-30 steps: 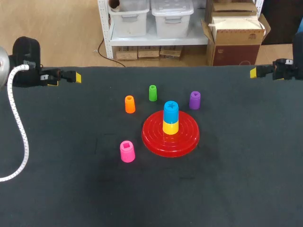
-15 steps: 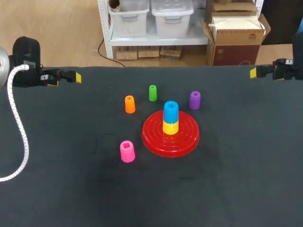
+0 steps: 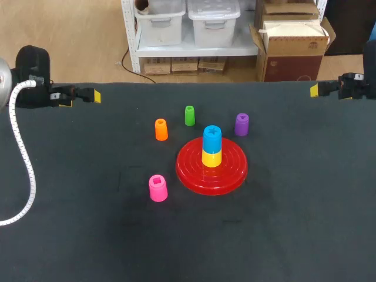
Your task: Pick up and stack the cylinders on the red base in this order: pink,purple,orange,green
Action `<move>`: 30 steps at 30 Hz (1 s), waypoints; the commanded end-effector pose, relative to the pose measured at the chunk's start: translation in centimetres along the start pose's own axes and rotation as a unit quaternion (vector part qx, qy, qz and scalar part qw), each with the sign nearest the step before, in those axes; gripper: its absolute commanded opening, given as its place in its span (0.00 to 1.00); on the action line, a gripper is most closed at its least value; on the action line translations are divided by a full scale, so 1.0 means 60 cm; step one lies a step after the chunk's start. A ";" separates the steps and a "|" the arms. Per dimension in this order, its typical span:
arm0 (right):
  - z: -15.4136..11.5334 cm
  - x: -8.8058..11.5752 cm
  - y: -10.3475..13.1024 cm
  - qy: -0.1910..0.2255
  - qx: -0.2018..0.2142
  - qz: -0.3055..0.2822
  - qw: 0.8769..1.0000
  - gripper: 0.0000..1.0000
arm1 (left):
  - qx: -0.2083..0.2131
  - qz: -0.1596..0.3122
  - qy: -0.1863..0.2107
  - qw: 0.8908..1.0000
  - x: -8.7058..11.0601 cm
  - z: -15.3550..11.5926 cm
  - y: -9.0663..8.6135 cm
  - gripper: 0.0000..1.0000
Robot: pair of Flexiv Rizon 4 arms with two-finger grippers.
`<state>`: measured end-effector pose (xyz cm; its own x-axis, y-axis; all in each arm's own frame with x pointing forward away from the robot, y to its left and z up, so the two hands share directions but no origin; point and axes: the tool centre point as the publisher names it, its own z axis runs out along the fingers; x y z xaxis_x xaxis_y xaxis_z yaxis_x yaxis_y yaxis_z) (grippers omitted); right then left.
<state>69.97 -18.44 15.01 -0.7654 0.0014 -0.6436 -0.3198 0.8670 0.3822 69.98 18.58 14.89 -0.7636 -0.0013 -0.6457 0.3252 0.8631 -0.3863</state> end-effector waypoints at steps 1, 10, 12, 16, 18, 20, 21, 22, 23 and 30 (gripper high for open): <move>0.000 0.000 -0.001 0.000 -0.001 0.000 1.000 1.00 | -0.004 -0.001 0.003 1.000 -0.002 -0.001 -0.002 1.00; 0.000 0.000 -0.001 0.000 -0.001 0.000 1.000 1.00 | 0.136 0.344 -0.015 0.929 0.025 -0.012 -0.028 1.00; 0.000 0.000 -0.001 0.000 -0.001 0.000 1.000 1.00 | 0.163 0.443 -0.021 0.881 0.041 -0.017 -0.031 1.00; 0.000 0.000 -0.001 0.000 -0.001 0.000 1.000 1.00 | 0.273 0.490 -0.006 0.828 0.062 -0.028 -0.027 1.00; 0.000 0.000 -0.001 0.000 -0.001 0.000 1.000 1.00 | 0.294 0.518 -0.010 0.804 0.068 -0.028 -0.024 1.00; 0.000 0.000 -0.001 0.000 -0.001 0.000 1.000 1.00 | 0.303 0.524 -0.001 0.796 0.072 -0.024 -0.021 1.00; 0.000 0.000 -0.001 0.000 -0.001 0.000 1.000 1.00 | 0.304 0.528 -0.002 0.793 0.073 -0.024 -0.021 1.00; 0.000 0.000 -0.001 0.000 -0.001 0.000 1.000 1.00 | 0.304 0.528 -0.001 0.793 0.073 -0.024 -0.021 1.00; 0.000 0.000 -0.001 0.000 -0.001 0.000 1.000 1.00 | 0.306 0.519 0.002 0.798 0.074 -0.023 -0.022 1.00; 0.000 0.000 -0.001 0.000 -0.001 0.000 1.000 1.00 | 0.315 0.488 0.017 0.814 0.080 -0.016 -0.030 1.00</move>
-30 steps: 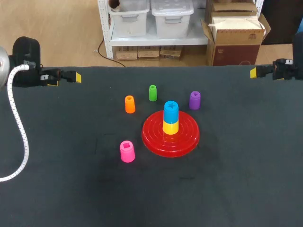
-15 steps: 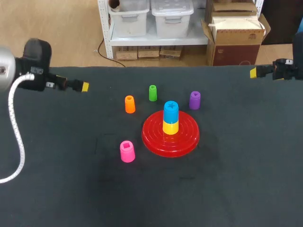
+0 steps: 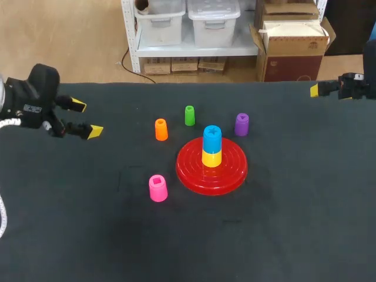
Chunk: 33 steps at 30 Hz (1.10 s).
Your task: Pick up and stack the cylinders on the red base in this order: pink,purple,orange,green
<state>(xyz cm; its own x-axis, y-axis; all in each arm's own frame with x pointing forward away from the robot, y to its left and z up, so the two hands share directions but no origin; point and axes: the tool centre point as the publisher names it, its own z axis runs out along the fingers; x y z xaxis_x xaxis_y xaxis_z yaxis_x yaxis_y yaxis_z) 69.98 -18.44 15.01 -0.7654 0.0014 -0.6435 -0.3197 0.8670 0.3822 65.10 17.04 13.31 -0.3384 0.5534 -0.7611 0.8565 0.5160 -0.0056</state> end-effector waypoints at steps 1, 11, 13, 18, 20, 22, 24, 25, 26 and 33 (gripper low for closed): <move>0.000 0.000 -0.001 0.000 -0.001 0.000 1.000 1.00 | 0.203 0.168 -0.061 0.963 0.006 0.000 0.004 1.00; 0.000 0.000 -0.001 0.000 -0.001 0.000 1.000 1.00 | 0.164 0.082 -0.028 0.983 0.006 0.044 0.024 1.00; 0.000 0.000 -0.001 0.000 -0.001 0.000 1.000 1.00 | 0.152 0.066 -0.023 0.986 0.009 0.054 0.033 1.00; 0.000 0.000 -0.001 0.000 -0.001 0.000 1.000 1.00 | 0.133 0.060 -0.017 0.989 0.013 0.066 0.042 1.00; 0.000 0.000 -0.001 0.000 -0.001 0.000 1.000 1.00 | 0.132 0.059 -0.018 0.989 0.013 0.067 0.042 1.00; 0.000 0.000 -0.001 0.000 -0.001 0.000 1.000 1.00 | 0.132 0.057 -0.021 0.989 0.013 0.068 0.043 1.00; 0.000 0.000 -0.001 0.000 -0.001 0.000 1.000 1.00 | 0.131 0.054 -0.025 0.990 0.014 0.067 0.044 1.00; 0.000 0.000 -0.001 0.000 -0.001 0.000 1.000 1.00 | 0.127 0.052 -0.026 0.990 0.013 0.067 0.044 1.00; 0.000 0.000 -0.001 0.000 -0.001 0.000 1.000 1.00 | 0.121 0.048 -0.024 0.991 0.014 0.067 0.045 1.00; 0.000 0.000 -0.001 0.000 -0.001 0.000 1.000 1.00 | 0.121 0.048 -0.024 0.991 0.014 0.067 0.045 1.00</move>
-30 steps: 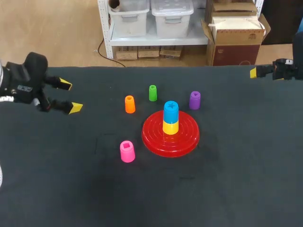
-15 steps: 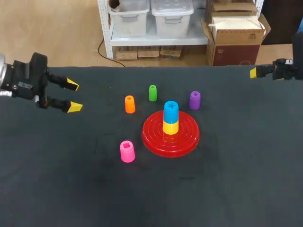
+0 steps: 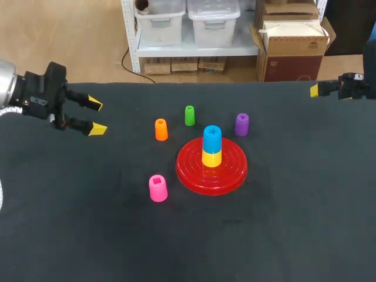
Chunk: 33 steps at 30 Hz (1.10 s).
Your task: Pick up and stack the cylinders on the red base in this order: pink,purple,orange,green
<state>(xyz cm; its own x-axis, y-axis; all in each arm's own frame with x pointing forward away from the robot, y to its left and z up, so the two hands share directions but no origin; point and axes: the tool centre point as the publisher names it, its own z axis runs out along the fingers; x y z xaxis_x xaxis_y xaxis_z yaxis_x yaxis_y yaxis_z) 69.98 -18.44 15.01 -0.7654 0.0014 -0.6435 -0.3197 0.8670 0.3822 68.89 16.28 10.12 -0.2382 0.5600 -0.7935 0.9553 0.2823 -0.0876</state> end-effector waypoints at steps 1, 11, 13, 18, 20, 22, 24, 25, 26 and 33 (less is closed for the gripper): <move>0.000 0.000 -0.001 0.000 -0.001 0.000 1.000 1.00 | -0.003 0.000 -0.001 1.000 0.001 0.000 -0.004 1.00; 0.000 0.000 -0.001 0.000 -0.001 0.000 1.000 1.00 | -0.003 0.000 -0.001 1.000 0.001 0.000 -0.004 1.00; 0.000 0.000 -0.001 0.000 -0.001 0.000 1.000 1.00 | -0.003 0.000 -0.001 1.000 0.001 0.000 -0.004 1.00; 0.010 -0.004 0.025 0.048 0.001 -0.029 0.998 1.00 | -0.003 0.000 -0.001 1.000 0.001 0.000 -0.004 1.00; 0.025 -0.006 0.060 0.095 0.005 -0.078 0.992 1.00 | -0.003 0.000 -0.001 1.000 0.001 0.000 -0.004 1.00; 0.045 0.001 0.099 0.132 0.004 -0.113 0.985 1.00 | -0.003 0.000 -0.001 1.000 0.001 0.000 -0.004 1.00; 0.064 0.012 0.145 0.162 -0.008 -0.137 0.977 1.00 | -0.003 0.000 -0.001 1.000 0.001 0.000 -0.004 1.00; 0.072 0.018 0.168 0.171 -0.018 -0.153 0.973 1.00 | -0.003 0.000 -0.001 1.000 0.001 0.000 -0.004 1.00; 0.082 0.025 0.194 0.182 -0.026 -0.174 0.967 1.00 | -0.003 0.000 -0.001 1.000 0.001 0.000 -0.004 1.00; 0.141 0.103 0.338 0.270 -0.071 -0.266 0.923 1.00 | -0.003 0.000 -0.001 1.000 0.001 0.000 -0.004 1.00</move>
<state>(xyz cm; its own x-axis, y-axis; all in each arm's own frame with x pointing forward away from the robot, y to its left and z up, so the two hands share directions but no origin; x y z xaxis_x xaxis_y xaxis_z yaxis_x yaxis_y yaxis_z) 64.13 -0.77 14.08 -0.7375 -0.4670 -0.4879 -0.6261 0.7435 0.2348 68.79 16.24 10.17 -0.2399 0.5610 -0.7923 0.9546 0.2849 -0.0872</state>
